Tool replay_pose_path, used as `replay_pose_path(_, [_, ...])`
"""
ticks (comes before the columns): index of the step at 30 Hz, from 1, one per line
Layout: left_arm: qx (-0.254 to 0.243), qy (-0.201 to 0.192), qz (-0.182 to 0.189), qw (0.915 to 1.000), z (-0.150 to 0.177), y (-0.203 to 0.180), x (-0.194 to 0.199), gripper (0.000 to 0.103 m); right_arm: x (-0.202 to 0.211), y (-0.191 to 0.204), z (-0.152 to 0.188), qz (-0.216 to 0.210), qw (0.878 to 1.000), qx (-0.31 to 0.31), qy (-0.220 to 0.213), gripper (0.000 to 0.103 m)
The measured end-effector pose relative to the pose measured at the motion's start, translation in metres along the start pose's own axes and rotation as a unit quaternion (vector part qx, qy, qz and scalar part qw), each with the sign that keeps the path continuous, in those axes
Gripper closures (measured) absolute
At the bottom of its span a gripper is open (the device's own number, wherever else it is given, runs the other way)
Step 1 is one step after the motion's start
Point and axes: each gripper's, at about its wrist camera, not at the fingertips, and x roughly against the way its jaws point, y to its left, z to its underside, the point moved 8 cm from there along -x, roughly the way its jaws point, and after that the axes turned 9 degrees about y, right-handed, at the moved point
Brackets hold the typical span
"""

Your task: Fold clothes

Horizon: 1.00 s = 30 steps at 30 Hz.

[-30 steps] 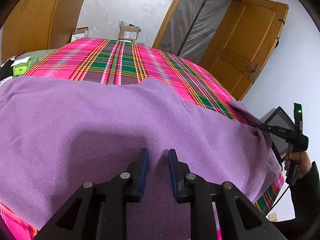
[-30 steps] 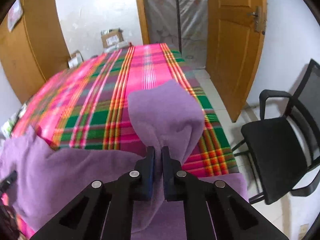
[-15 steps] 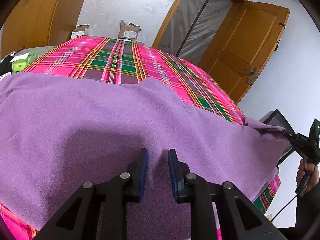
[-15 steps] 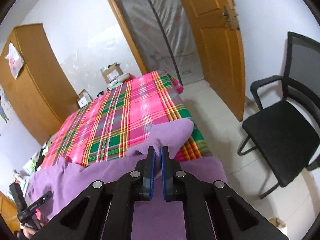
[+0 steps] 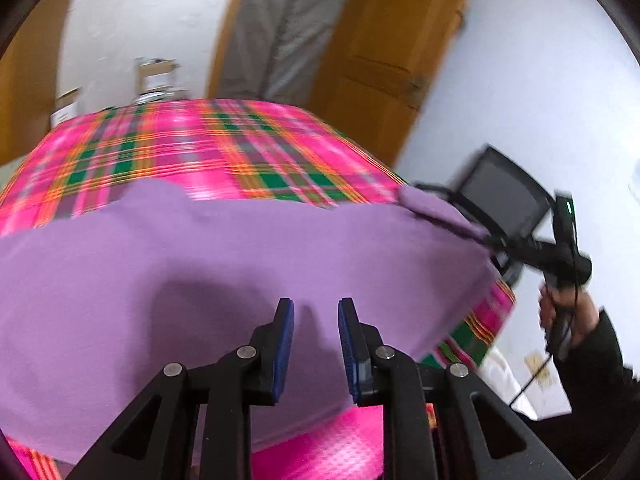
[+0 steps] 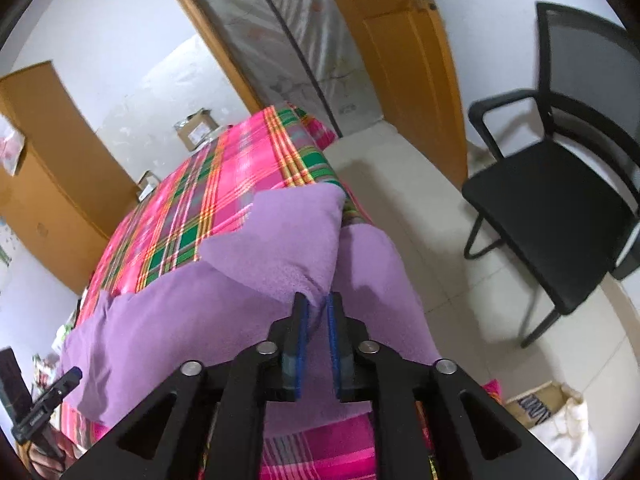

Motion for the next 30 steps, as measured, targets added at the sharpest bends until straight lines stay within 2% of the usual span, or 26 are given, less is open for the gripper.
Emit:
replay_pose_path(2, [-0.020,0.015,0.005,0.9997,0.001,-0.017,-0.012,0.080,0.003,0.006,-0.002,0.001,1.000,0.022,-0.004,0.072])
replay_pose_path(8, [-0.074,0.050,0.019,0.9959,0.001,-0.055,-0.039,0.080,0.001,0.022,-0.004,0.033,0.994,0.108,-0.005,0.068])
replay_pose_path(14, [-0.117,0.072,0.022,0.9903,0.005,-0.078,-0.058,0.080,-0.008,0.040,0.000,0.068,0.977,0.202,-0.003,0.067])
replay_pose_path(22, [-0.142,0.080,0.014,0.9865,0.013,-0.091,-0.069,0.080,-0.030,0.064,0.002,0.104,0.950,0.294,0.009,0.067])
replay_pose_path(26, [-0.136,0.079,0.018,0.9874,0.012,-0.090,-0.069,0.080,-0.039,0.075,0.003,0.112,0.936,0.334,0.014,0.067])
replay_pose_path(28, [-0.133,0.079,0.019,0.9879,0.012,-0.089,-0.070,0.080,-0.046,0.076,0.003,0.117,0.932,0.342,0.021,0.067])
replay_pose_path(30, [-0.130,0.079,0.020,0.9882,0.011,-0.089,-0.071,0.080,-0.049,0.073,0.000,0.112,0.936,0.333,0.026,0.071])
